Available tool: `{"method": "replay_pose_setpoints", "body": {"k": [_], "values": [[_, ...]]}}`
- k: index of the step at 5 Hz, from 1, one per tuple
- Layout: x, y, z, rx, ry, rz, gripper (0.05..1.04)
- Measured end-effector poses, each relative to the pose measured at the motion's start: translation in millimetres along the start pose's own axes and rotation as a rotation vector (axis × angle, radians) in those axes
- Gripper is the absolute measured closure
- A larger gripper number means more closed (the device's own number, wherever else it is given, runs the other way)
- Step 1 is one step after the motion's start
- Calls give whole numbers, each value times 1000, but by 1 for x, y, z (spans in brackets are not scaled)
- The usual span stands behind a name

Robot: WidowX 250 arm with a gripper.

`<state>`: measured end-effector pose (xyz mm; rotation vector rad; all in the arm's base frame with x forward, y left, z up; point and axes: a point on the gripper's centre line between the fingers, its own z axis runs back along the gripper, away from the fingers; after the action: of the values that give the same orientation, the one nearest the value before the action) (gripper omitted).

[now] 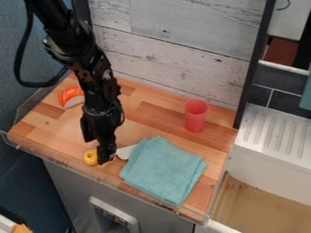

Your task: Moves the yellow knife to the bottom centre of the table

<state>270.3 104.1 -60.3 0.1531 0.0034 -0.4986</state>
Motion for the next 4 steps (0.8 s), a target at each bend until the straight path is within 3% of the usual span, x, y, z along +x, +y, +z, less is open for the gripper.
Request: {"method": "replay_pose_setpoints", "body": {"k": [1,2,3,4], "values": [[-1,2,-8,9,24,19,136],[0,3,-10,9,26,38,434],[1,7,-11,24,29,59,604],[3,11,-10,32,27,78,605]]}}
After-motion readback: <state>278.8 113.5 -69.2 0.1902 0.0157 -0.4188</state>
